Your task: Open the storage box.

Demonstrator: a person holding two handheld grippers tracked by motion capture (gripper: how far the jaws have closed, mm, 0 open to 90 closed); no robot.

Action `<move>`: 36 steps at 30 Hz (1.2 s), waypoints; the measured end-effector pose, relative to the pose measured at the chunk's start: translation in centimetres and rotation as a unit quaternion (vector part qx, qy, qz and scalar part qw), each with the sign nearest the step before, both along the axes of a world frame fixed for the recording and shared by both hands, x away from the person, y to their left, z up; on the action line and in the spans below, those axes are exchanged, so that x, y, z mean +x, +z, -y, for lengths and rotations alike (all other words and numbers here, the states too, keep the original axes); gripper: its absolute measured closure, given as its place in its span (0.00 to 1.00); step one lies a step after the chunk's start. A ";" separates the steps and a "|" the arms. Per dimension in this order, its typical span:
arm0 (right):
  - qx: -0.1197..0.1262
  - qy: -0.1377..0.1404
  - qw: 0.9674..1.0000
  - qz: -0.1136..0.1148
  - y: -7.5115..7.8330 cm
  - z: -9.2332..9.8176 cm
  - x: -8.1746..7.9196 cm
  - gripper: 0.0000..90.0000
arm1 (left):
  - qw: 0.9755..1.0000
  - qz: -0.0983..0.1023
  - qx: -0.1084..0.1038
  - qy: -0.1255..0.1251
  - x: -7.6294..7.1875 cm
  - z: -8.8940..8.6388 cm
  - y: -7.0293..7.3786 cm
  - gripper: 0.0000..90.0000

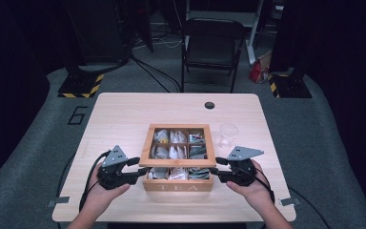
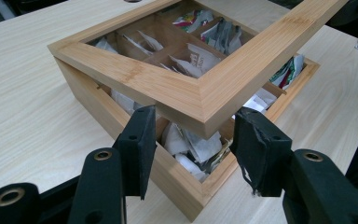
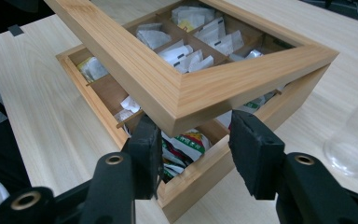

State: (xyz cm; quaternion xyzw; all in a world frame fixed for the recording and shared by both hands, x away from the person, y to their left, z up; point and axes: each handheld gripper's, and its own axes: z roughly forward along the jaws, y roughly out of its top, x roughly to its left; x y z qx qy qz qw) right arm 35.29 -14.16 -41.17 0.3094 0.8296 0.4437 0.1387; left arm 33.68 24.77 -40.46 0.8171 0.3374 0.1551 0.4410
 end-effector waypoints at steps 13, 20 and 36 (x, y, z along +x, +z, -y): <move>-0.002 -0.001 1.000 0.025 2.0 0.0 0.5 0.60 | 1.000 0.011 0.003 0.002 0.9 0.1 1.9 0.55; -0.012 0.000 0.999 0.036 3.1 -0.2 0.9 0.59 | 1.000 0.017 0.001 0.000 1.4 0.0 2.8 0.55; -0.004 0.003 1.000 0.022 4.8 -0.2 2.1 0.59 | 1.000 0.013 0.000 -0.008 2.6 -0.1 4.3 0.55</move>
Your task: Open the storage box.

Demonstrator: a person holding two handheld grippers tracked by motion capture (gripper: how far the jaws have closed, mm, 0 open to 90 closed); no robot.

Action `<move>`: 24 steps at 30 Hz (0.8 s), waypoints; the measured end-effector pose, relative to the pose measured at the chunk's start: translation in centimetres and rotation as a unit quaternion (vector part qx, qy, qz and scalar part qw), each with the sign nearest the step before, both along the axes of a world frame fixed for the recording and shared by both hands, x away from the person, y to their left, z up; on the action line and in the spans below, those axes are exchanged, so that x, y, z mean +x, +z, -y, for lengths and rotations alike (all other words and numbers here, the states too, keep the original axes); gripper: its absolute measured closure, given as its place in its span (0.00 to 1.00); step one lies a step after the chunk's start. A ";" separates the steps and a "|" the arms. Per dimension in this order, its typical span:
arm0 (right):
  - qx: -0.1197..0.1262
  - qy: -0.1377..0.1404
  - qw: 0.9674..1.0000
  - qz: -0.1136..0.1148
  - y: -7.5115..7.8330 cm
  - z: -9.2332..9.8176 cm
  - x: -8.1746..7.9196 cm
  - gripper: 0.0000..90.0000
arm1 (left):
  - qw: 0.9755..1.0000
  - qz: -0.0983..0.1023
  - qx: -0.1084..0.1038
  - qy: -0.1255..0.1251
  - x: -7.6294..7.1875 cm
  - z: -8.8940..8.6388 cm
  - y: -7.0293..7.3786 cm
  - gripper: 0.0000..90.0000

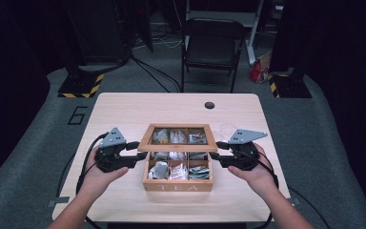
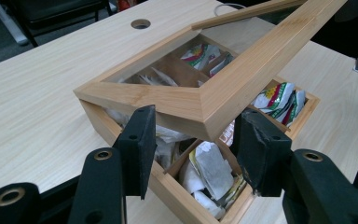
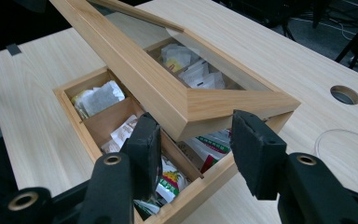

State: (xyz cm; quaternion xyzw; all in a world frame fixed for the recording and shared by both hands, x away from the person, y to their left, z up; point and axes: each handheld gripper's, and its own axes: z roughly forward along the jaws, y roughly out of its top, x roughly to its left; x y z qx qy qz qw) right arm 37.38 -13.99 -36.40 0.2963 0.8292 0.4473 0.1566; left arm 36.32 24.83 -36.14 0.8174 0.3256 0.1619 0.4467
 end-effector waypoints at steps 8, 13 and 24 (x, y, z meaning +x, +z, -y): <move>0.007 0.007 1.000 -0.010 0.9 0.2 0.9 0.59 | 1.000 0.014 0.010 0.012 1.4 -0.1 -1.1 0.55; 0.011 0.004 1.000 -0.012 1.5 0.1 1.3 0.60 | 1.000 0.015 0.003 0.014 2.9 -0.3 -1.4 0.55; 0.023 0.002 1.000 -0.017 2.6 0.2 2.4 0.60 | 0.999 0.025 -0.007 0.025 4.9 0.3 -1.3 0.58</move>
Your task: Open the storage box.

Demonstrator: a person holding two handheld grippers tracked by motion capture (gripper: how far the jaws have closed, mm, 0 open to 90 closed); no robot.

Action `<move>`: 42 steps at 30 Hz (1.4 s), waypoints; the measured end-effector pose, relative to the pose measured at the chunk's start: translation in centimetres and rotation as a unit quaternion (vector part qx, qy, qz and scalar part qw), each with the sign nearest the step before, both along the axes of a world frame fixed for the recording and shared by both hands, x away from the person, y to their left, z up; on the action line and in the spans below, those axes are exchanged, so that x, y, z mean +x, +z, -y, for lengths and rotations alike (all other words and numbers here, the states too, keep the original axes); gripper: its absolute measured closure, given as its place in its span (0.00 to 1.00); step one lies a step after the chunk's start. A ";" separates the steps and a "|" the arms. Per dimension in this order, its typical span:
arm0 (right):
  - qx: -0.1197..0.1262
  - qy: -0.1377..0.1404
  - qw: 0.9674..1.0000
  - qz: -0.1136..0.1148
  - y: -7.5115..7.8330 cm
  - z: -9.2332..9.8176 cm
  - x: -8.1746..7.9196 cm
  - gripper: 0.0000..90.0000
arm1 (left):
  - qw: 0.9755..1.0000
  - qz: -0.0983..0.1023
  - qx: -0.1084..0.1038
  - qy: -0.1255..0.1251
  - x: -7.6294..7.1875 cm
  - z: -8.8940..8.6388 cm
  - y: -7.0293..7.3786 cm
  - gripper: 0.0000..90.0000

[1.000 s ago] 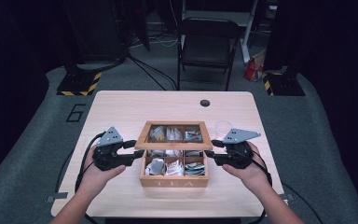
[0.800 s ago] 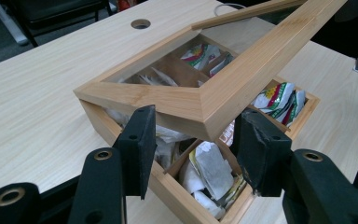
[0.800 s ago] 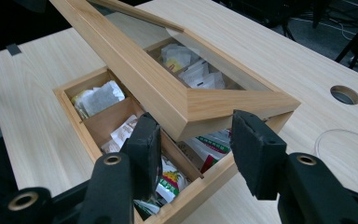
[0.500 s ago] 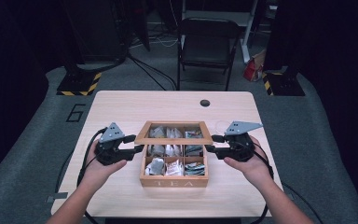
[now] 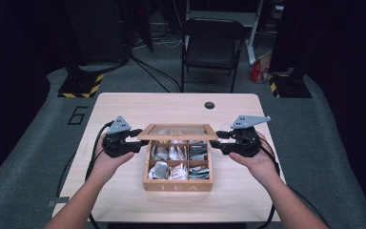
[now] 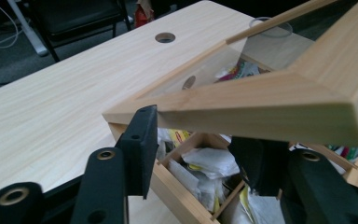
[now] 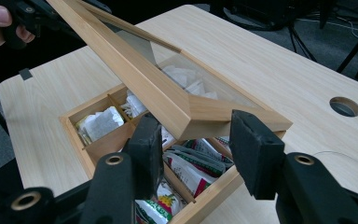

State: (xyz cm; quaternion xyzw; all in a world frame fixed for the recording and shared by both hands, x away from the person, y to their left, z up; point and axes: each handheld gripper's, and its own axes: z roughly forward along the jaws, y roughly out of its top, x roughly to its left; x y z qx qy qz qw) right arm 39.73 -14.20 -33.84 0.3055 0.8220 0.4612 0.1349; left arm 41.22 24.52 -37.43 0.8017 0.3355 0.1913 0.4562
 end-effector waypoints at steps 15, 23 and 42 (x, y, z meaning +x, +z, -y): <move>0.007 -0.009 1.000 -0.013 -0.1 0.7 1.8 0.58 | 1.000 -0.003 -0.002 0.001 1.4 0.0 1.2 0.61; -0.007 -0.009 1.000 -0.009 -1.4 0.2 4.2 0.57 | 1.000 -0.009 -0.004 0.003 2.3 0.1 1.9 0.61; 0.004 -0.046 0.999 0.001 -2.1 -0.8 7.8 0.61 | 1.000 -0.009 -0.018 0.014 4.6 0.3 3.3 0.61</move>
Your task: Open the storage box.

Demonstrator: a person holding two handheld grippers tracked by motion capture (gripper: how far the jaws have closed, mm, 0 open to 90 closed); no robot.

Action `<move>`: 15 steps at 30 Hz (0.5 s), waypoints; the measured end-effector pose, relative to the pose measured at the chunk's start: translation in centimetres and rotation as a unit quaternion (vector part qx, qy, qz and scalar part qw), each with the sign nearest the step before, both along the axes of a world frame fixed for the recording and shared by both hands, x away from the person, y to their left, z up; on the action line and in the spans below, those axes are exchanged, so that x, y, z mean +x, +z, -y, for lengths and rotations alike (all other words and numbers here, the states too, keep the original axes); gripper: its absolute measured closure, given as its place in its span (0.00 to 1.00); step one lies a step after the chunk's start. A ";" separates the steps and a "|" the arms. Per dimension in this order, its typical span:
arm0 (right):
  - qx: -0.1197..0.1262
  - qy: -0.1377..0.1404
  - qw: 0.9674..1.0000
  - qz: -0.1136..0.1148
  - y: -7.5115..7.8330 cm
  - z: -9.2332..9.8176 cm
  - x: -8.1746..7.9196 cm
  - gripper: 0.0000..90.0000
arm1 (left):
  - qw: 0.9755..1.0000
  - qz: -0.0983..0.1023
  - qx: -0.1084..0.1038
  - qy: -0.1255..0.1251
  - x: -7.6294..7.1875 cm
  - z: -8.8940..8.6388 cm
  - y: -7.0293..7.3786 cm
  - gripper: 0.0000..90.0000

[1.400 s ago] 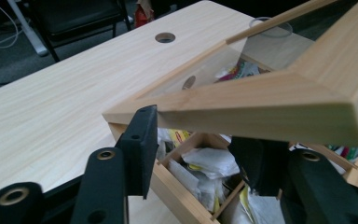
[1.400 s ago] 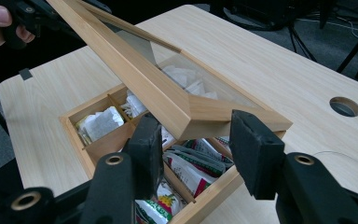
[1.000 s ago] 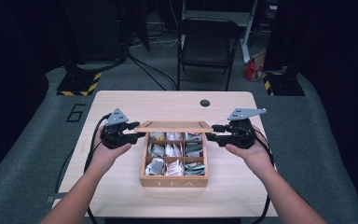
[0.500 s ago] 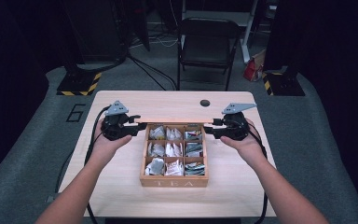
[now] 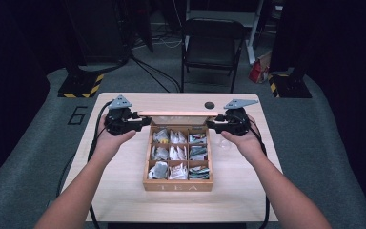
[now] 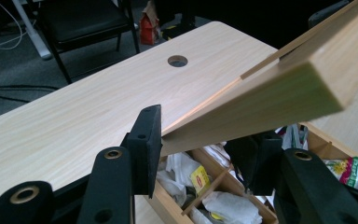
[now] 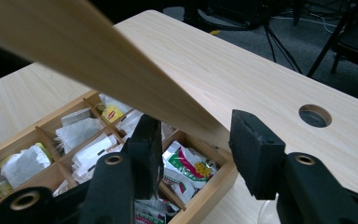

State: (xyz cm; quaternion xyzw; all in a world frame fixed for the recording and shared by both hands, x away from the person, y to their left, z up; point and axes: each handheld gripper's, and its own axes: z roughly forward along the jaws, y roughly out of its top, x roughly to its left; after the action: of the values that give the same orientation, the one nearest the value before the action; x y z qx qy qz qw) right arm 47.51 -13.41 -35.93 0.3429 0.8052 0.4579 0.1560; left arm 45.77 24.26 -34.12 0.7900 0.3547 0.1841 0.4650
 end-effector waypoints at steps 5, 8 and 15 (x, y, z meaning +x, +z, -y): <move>0.009 -0.006 1.000 0.003 0.2 -0.1 0.4 0.64 | 1.000 0.002 -0.001 0.005 0.3 0.1 0.2 0.61; 0.013 -0.009 1.000 -0.001 0.2 -0.1 0.6 0.64 | 1.000 0.005 -0.010 0.008 0.4 0.0 0.0 0.61; 0.011 -0.016 1.000 -0.005 0.6 -0.3 0.9 0.65 | 1.000 0.005 0.000 0.023 0.9 0.1 -0.6 0.61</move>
State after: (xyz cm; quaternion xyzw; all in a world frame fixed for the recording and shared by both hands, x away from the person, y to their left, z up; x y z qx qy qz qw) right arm 48.44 -13.14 -35.38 0.3596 0.7956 0.4621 0.1556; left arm 46.71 24.14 -34.77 0.7805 0.3706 0.1990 0.4624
